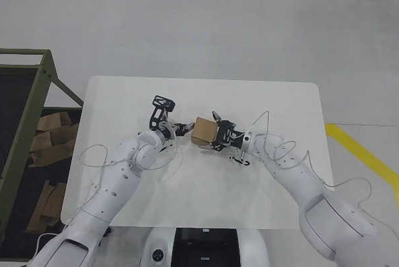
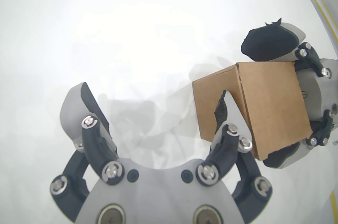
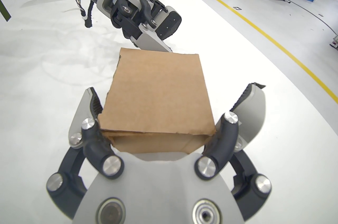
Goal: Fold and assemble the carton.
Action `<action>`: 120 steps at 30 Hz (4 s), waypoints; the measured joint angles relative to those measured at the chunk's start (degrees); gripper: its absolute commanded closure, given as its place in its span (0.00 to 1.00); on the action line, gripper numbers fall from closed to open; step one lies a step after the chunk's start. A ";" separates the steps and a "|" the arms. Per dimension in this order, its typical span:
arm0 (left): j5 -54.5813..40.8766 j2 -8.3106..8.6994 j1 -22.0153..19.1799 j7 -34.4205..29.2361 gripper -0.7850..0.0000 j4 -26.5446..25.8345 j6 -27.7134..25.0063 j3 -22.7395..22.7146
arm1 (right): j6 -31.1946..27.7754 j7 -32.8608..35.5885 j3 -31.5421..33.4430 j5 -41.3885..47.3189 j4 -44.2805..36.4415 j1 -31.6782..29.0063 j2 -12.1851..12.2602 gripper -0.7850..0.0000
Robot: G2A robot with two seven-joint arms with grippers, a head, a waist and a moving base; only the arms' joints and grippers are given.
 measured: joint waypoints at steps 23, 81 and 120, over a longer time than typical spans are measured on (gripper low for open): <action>0.15 -0.25 0.19 -0.27 0.00 -0.57 -1.14 -1.11 | 0.71 -1.23 -0.46 0.11 1.55 0.70 -0.58 0.55; -10.15 4.04 33.09 8.37 0.00 -33.91 -15.16 -33.70 | -4.97 -1.72 17.59 -5.13 -50.73 -19.46 15.23 1.00; -26.50 3.75 42.52 14.98 0.00 -40.07 -20.55 -41.62 | 7.56 0.08 44.84 1.55 -87.49 -35.02 20.49 1.00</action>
